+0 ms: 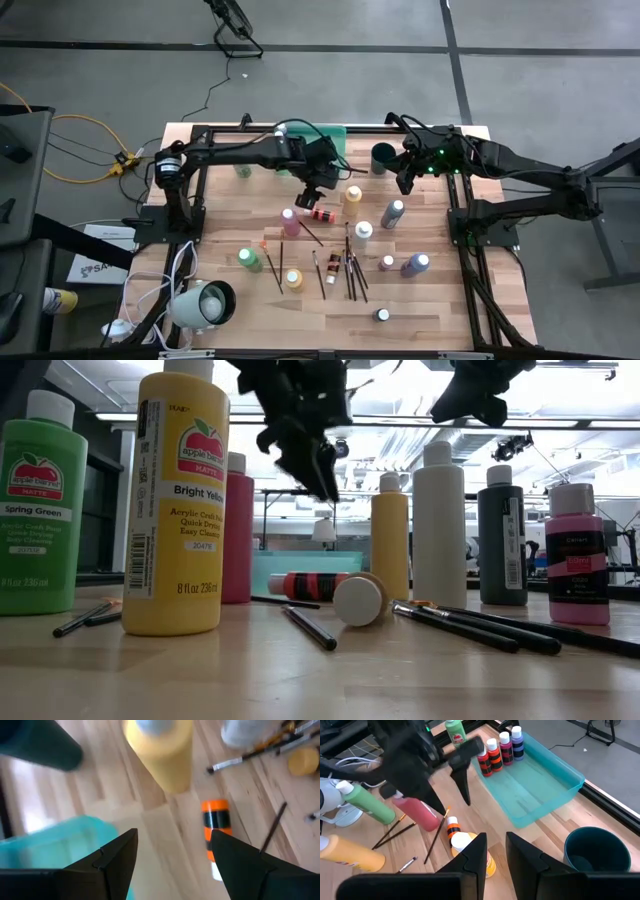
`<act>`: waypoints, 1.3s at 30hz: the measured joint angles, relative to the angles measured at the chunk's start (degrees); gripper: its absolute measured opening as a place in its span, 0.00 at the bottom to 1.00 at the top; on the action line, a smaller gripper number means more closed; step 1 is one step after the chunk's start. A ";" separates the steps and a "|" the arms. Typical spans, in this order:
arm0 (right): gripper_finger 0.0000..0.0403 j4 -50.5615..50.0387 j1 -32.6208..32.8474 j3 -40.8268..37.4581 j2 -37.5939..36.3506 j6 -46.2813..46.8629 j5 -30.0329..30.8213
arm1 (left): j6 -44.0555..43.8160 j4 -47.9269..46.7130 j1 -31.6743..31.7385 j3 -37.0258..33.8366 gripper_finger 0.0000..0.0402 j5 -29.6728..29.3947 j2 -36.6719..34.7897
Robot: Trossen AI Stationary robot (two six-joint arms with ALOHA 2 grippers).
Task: Pick & Place Paint Supplies
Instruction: Put the large pink paint bottle into the green bin
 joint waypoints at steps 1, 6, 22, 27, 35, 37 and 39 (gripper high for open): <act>0.16 -0.02 0.00 0.00 0.00 0.02 -0.02 | 0.01 -1.08 0.00 0.64 0.61 -0.02 -0.12; 0.16 -0.24 0.00 0.00 0.00 0.11 -0.02 | -0.26 -10.99 0.00 4.28 0.61 0.44 -0.10; 0.16 -1.09 0.00 0.02 0.00 -0.24 -0.02 | 2.52 -36.18 -3.13 10.12 0.61 4.70 -5.87; 0.16 -1.14 0.00 0.02 0.00 -0.33 -0.02 | 5.05 -34.96 -6.34 7.19 0.61 4.98 -5.83; 0.16 -2.25 0.00 0.02 0.00 -1.44 -0.21 | 3.32 -28.74 -7.89 2.12 0.61 3.92 -5.65; 0.16 -2.67 0.00 0.02 0.00 -1.68 -0.30 | 3.02 -28.72 -7.89 1.82 0.61 2.30 -5.66; 0.16 -3.43 0.00 0.02 0.00 -1.78 -0.71 | 2.50 -29.01 -7.89 1.36 0.61 1.84 -5.68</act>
